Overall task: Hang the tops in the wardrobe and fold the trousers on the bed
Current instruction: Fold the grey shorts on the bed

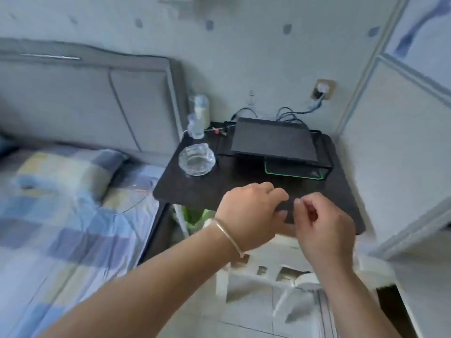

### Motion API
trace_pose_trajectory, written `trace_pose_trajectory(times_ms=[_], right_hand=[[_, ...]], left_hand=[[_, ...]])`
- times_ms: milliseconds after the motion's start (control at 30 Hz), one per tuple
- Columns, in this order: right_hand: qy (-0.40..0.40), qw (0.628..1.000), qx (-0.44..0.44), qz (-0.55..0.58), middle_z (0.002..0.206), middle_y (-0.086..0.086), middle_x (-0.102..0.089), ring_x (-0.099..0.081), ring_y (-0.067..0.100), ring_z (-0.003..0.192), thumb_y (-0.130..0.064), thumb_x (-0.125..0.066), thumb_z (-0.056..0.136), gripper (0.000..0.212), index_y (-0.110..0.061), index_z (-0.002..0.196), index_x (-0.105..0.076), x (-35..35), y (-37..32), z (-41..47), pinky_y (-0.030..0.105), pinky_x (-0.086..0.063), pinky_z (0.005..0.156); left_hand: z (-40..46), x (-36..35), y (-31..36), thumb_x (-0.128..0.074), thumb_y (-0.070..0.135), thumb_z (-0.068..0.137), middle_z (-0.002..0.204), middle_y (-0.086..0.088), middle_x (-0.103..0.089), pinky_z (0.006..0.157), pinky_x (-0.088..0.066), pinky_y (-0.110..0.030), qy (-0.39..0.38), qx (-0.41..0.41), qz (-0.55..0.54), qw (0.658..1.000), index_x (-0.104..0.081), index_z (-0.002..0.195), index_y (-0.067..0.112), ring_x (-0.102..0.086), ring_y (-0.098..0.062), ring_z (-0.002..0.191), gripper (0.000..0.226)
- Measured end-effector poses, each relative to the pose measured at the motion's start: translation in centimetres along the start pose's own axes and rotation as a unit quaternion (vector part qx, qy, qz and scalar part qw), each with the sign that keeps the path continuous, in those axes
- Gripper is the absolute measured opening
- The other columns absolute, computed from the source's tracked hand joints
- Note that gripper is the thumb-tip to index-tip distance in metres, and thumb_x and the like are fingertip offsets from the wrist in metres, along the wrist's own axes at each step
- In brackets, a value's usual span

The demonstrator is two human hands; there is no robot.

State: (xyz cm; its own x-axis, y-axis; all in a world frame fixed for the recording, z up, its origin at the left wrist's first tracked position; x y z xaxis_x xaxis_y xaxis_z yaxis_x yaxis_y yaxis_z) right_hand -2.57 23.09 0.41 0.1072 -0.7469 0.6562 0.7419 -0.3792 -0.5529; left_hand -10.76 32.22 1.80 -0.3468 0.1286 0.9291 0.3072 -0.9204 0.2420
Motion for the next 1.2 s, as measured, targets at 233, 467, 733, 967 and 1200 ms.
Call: trace_pose_trajectory(times_ms=[233,467,733,967,1200], right_hand=[[-0.248,0.93,0.247,0.111,0.053,-0.005,-0.056,-0.043,0.014,0.044,-0.023,-0.057,0.08,0.019,-0.016,0.061,-0.056,-17.8,-25.8,-13.5,0.016,-0.018,0.043],[-0.481,0.787,0.371,0.109,0.061,-0.001,-0.062,-0.059,0.027,0.059,-0.015,-0.069,0.079,0.016,-0.018,0.067,-0.06,-29.4,-43.7,-34.0,0.026,-0.034,0.052],[-0.64,0.576,0.493,0.124,0.081,-0.002,-0.067,-0.059,0.021,0.077,-0.029,-0.053,0.089,0.014,-0.022,0.08,-0.06,-35.9,-55.7,-55.5,0.029,-0.031,0.061],[-0.691,0.39,0.608,0.002,0.089,-0.001,-0.065,-0.058,0.022,0.087,-0.033,-0.043,0.088,0.017,-0.023,0.076,-0.05,-39.9,-58.2,-71.3,0.032,-0.033,0.064],[-0.704,0.351,0.611,-0.085,0.1,0.004,-0.067,-0.06,0.026,0.094,-0.027,-0.041,0.088,0.023,-0.02,0.093,-0.063,-46.3,-65.3,-88.5,0.029,-0.04,0.066]], left_hand=[[-29.9,7.7,-20.5,-0.043,0.043,0.091,0.113,0.011,-0.061,0.074,-0.046,-0.028,0.021,0.371,0.027,0.928,-0.056,0.118,0.035,-0.06,-0.015,0.102,0.031],[-64.5,11.7,-26.1,-0.029,0.053,0.076,0.093,0.017,-0.066,0.065,-0.051,-0.021,0.067,0.611,0.016,0.789,-0.064,0.1,0.034,-0.067,-0.008,0.083,0.046],[-82.0,8.8,-28.8,-0.021,0.058,0.074,0.105,0.014,-0.064,0.081,-0.048,-0.028,0.139,0.78,-0.028,0.609,-0.061,0.11,0.032,-0.062,-0.009,0.096,0.06],[-95.2,1.3,-27.9,-0.051,0.039,0.086,0.108,0.014,-0.064,0.087,-0.048,-0.03,0.178,0.892,-0.138,0.392,-0.059,0.11,0.035,-0.061,-0.01,0.099,0.026],[-115.4,-0.9,-31.9,-0.049,0.035,0.088,0.116,0.005,-0.064,0.089,-0.048,-0.031,0.126,0.918,-0.163,0.339,-0.06,0.114,0.031,-0.059,-0.019,0.108,0.029]])
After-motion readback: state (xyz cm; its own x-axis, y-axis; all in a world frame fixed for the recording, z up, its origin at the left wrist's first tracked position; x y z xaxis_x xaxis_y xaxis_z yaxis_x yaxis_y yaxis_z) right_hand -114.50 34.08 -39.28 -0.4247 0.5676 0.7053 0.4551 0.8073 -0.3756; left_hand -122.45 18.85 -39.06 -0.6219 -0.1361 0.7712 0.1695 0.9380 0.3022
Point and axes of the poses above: each hand's wrist, its own z-axis towards the middle knuckle, its own x-axis out of the back of the hand, y = z × x, the point moved 7 cm from there along z, towards the middle knuckle
